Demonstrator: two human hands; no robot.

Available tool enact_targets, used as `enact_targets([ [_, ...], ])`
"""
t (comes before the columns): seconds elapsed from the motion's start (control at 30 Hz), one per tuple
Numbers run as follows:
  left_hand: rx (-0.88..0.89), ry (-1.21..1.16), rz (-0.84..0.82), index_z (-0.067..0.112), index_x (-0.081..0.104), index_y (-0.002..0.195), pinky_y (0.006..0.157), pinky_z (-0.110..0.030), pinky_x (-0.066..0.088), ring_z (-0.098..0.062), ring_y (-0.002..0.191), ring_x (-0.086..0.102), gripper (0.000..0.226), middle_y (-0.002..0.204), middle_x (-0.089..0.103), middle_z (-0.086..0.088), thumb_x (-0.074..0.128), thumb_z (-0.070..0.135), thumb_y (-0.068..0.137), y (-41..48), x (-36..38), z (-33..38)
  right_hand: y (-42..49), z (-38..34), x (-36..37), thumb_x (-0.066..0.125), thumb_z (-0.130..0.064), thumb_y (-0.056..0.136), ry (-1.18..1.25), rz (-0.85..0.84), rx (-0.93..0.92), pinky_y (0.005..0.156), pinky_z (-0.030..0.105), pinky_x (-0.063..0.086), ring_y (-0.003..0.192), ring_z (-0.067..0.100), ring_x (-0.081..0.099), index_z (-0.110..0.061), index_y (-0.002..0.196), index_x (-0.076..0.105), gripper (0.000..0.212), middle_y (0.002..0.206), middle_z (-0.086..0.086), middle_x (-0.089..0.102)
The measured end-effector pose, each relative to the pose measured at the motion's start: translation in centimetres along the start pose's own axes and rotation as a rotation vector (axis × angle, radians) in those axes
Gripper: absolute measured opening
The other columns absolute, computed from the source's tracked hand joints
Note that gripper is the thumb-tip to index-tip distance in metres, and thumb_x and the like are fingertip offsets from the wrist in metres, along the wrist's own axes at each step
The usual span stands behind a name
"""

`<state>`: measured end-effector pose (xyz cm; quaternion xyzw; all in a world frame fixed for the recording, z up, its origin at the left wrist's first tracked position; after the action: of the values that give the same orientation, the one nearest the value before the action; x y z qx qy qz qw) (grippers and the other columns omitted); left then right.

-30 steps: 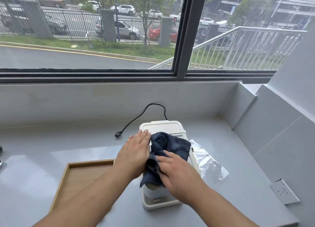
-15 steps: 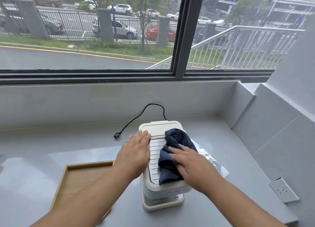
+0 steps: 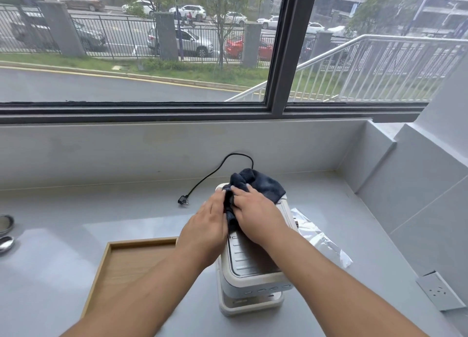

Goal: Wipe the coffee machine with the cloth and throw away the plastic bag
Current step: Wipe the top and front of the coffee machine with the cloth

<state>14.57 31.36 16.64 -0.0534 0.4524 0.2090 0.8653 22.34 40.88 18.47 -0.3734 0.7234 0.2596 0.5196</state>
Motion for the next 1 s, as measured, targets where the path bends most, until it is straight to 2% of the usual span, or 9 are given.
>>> enact_targets([
  [0.13,-0.093,-0.088,0.016,0.035,0.039,0.153,0.088,-0.037,0.045,-0.027,0.119,0.06,0.058,0.143,0.062,-0.002,0.042,0.022,0.097,0.8,-1.6,-1.1,-1.6,-1.7,0.7,0.041,-0.029,0.107,-0.023,-0.036,-0.105,0.112,0.045,0.044,0.154,0.026,0.03,-0.022,0.134,0.066,0.037,0.163,-0.018,0.041],
  [0.27,-0.11,-0.046,0.023,0.027,0.056,0.135,0.082,-0.033,0.043,-0.028,0.114,0.064,0.035,0.128,0.07,-0.002,0.041,0.019,0.104,1.6,-2.3,-0.7,-4.9,-3.4,0.6,0.044,-0.023,0.103,-0.011,-0.017,-0.221,0.108,0.044,0.045,0.14,0.026,0.042,-0.018,0.121,0.071,0.033,0.142,-0.013,0.059],
  [0.37,-0.099,0.021,0.028,0.031,0.058,0.126,0.077,-0.037,0.045,-0.028,0.106,0.065,0.03,0.116,0.071,0.001,0.038,0.023,0.106,1.7,-2.3,0.1,-7.8,-4.5,0.0,0.05,-0.021,0.1,-0.01,-0.031,-0.337,0.119,0.036,0.037,0.138,0.027,0.047,-0.019,0.123,0.072,0.031,0.142,-0.009,0.062],
  [0.47,-0.077,0.109,0.026,0.025,0.054,0.143,0.097,-0.039,0.045,-0.023,0.126,0.058,0.04,0.142,0.064,0.003,0.039,0.019,0.107,1.6,-1.6,0.8,-11.2,-4.4,-1.2,0.063,-0.019,0.091,-0.008,0.046,-0.433,0.114,0.031,0.045,0.132,0.024,0.056,-0.021,0.106,0.077,0.021,0.14,-0.009,0.067],
  [0.6,-0.059,0.247,-0.019,0.02,0.044,0.156,0.119,-0.035,0.032,-0.021,0.149,0.041,0.047,0.168,0.039,0.0,0.039,0.031,0.11,1.4,-0.1,1.6,-13.5,-1.7,-2.1,0.061,-0.021,0.088,0.006,0.059,-0.407,0.121,0.01,0.009,0.133,0.012,0.048,-0.03,0.124,0.074,0.04,0.141,-0.014,0.066],
  [0.67,-0.056,0.291,-0.04,0.018,0.04,0.159,0.126,-0.035,0.024,-0.023,0.155,0.032,0.053,0.172,0.032,-0.005,0.038,0.039,0.111,1.2,0.7,2.2,-12.9,0.5,-2.3,0.064,-0.021,0.091,-0.021,0.059,-0.318,0.122,0.01,0.003,0.139,0.014,0.05,-0.032,0.132,0.071,0.043,0.145,-0.012,0.064],
  [0.77,-0.06,0.369,-0.069,0.016,0.032,0.163,0.128,-0.036,0.017,-0.024,0.16,0.022,0.061,0.174,0.024,-0.008,0.036,0.046,0.11,1.1,1.4,2.6,-10.6,4.3,-2.3,0.057,-0.023,0.102,-0.036,0.068,-0.136,0.125,0.02,0.009,0.149,0.022,0.043,-0.033,0.146,0.06,0.045,0.156,-0.01,0.052],
  [0.87,-0.054,0.4,-0.09,0.015,0.029,0.164,0.129,-0.036,0.013,-0.024,0.161,0.019,0.063,0.175,0.022,-0.009,0.036,0.048,0.11,1.2,1.6,2.5,-7.7,7.9,-3.0,0.054,-0.021,0.105,0.069,0.139,0.047,0.123,0.027,0.025,0.151,0.019,0.038,-0.034,0.148,0.058,0.045,0.16,-0.012,0.047],
  [1.0,-0.056,0.423,-0.114,0.016,0.028,0.165,0.13,-0.038,0.012,-0.024,0.162,0.016,0.064,0.175,0.02,-0.008,0.034,0.049,0.11,1.4,1.8,2.3,-3.8,10.9,-3.5,0.054,-0.018,0.105,0.417,0.24,0.195,0.105,0.019,0.036,0.138,0.015,0.052,-0.024,0.143,0.064,0.039,0.151,-0.007,0.058],
])
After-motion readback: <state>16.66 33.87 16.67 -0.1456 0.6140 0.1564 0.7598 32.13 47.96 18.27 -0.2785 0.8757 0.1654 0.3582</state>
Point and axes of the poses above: each hand's wrist, its own y-axis towards the middle knuckle, its own x-axis out of the palm, z = x × y, the point moved 8 cm from there along y, towards the middle knuckle
